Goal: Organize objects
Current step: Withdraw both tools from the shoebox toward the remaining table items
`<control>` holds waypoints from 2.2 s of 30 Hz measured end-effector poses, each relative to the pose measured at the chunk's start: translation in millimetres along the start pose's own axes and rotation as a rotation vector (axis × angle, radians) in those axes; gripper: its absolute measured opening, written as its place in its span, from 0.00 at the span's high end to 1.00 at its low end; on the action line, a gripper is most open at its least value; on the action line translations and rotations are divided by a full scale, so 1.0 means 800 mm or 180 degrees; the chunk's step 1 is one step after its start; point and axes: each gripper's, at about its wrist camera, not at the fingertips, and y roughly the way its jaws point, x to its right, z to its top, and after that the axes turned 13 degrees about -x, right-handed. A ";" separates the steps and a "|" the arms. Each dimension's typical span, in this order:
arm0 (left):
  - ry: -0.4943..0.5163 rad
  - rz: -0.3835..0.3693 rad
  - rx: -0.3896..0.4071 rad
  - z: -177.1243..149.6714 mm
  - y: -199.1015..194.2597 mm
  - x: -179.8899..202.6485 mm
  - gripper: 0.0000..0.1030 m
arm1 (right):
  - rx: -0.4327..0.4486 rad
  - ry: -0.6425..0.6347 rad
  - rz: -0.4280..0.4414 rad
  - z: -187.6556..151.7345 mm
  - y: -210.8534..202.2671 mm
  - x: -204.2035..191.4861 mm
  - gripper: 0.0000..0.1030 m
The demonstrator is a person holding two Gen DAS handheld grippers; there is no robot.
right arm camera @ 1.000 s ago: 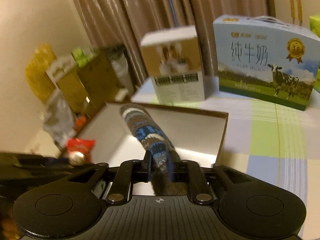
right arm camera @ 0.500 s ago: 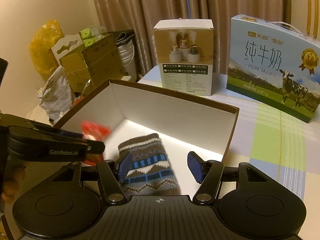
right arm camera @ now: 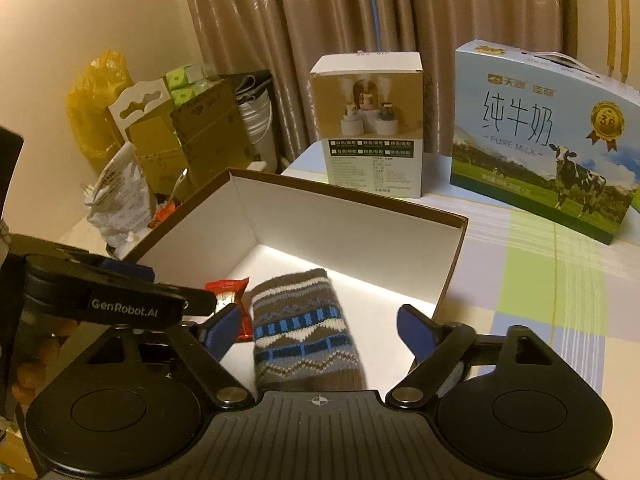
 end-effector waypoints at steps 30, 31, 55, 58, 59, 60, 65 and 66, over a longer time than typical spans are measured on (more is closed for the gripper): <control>-0.0125 -0.0114 0.0324 -0.113 -0.135 0.016 0.11 | 0.0239 0.0445 0.0223 -0.083 -0.129 -0.014 0.02; -0.0118 -0.0129 0.0327 -0.119 -0.139 0.019 0.11 | 0.0252 0.0453 0.0225 -0.088 -0.135 -0.014 0.02; 0.0275 -0.0332 0.0209 -0.236 -0.177 0.108 0.11 | 0.0186 0.0584 0.0135 -0.205 -0.231 0.000 0.02; 0.0318 -0.0352 0.0165 -0.247 -0.176 0.126 0.11 | 0.0158 0.0601 0.0119 -0.219 -0.241 0.010 0.02; 0.0329 -0.0352 0.0155 -0.250 -0.176 0.130 0.11 | 0.0146 0.0610 0.0117 -0.224 -0.244 0.013 0.02; 0.0340 -0.0349 0.0143 -0.253 -0.175 0.136 0.11 | 0.0136 0.0616 0.0117 -0.228 -0.247 0.015 0.02; 0.0387 -0.0360 0.0069 -0.268 -0.172 0.162 0.11 | 0.0049 0.0653 0.0110 -0.252 -0.260 0.032 0.02; 0.0392 -0.0363 0.0055 -0.270 -0.171 0.167 0.11 | 0.0033 0.0662 0.0107 -0.256 -0.262 0.036 0.02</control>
